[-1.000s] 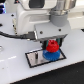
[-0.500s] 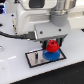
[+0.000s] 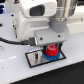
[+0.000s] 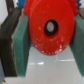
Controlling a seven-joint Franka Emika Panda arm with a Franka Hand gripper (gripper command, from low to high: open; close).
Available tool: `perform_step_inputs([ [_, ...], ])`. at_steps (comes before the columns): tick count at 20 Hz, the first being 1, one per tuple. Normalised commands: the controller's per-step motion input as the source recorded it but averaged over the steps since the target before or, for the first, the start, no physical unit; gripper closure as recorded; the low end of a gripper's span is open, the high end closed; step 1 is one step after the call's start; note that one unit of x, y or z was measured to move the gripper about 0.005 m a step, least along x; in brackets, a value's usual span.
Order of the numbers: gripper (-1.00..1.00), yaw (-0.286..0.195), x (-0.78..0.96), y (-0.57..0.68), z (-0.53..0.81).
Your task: Insert the blue gear onto the right peg, followed by the red gear
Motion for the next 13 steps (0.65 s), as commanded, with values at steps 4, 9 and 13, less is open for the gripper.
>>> perform_step_inputs([
  [4,-1.0,0.0,0.08,-0.01,-0.03],
  [9,-1.0,0.0,0.01,0.04,0.22],
  [13,-1.0,0.0,0.0,0.06,0.61],
])
